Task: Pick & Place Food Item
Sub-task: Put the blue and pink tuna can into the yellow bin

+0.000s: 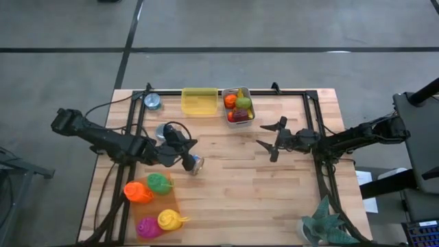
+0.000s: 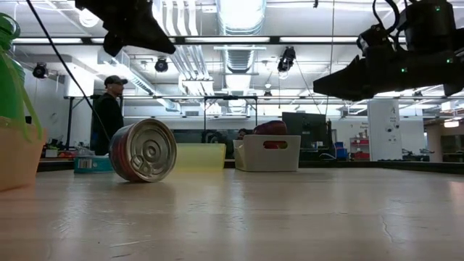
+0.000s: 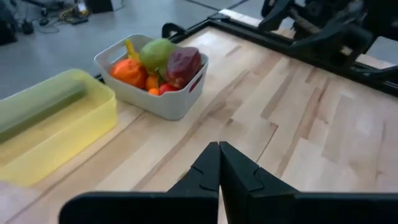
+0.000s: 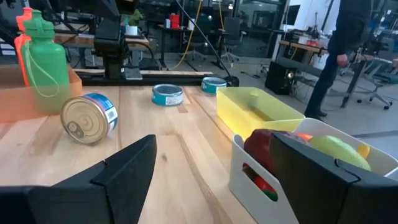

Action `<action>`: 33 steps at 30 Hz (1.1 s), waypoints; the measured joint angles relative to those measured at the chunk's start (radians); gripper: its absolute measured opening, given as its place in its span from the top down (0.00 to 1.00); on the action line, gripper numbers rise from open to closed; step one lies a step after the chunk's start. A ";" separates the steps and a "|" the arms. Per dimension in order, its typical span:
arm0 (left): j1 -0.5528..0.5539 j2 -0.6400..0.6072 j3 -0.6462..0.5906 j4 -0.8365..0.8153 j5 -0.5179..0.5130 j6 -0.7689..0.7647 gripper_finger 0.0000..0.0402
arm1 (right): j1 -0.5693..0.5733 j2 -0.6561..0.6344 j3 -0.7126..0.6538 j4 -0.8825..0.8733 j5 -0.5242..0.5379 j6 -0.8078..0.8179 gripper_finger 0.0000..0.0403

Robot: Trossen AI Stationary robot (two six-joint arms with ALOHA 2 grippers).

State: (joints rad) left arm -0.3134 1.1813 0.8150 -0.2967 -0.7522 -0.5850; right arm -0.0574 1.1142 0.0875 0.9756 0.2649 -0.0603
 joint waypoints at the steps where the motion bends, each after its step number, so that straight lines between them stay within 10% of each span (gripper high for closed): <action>1: 0.001 0.000 -0.001 -0.005 -0.001 -0.013 0.99 | 0.000 0.000 0.000 0.001 0.000 0.001 0.24; 33: 0.004 -0.001 -0.002 -0.037 0.170 -0.121 0.99 | 0.000 0.000 0.000 -0.002 -0.002 0.013 0.24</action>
State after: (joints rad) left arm -0.3096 1.1800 0.8132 -0.3339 -0.5824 -0.7062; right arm -0.0574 1.1141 0.0875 0.9737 0.2626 -0.0470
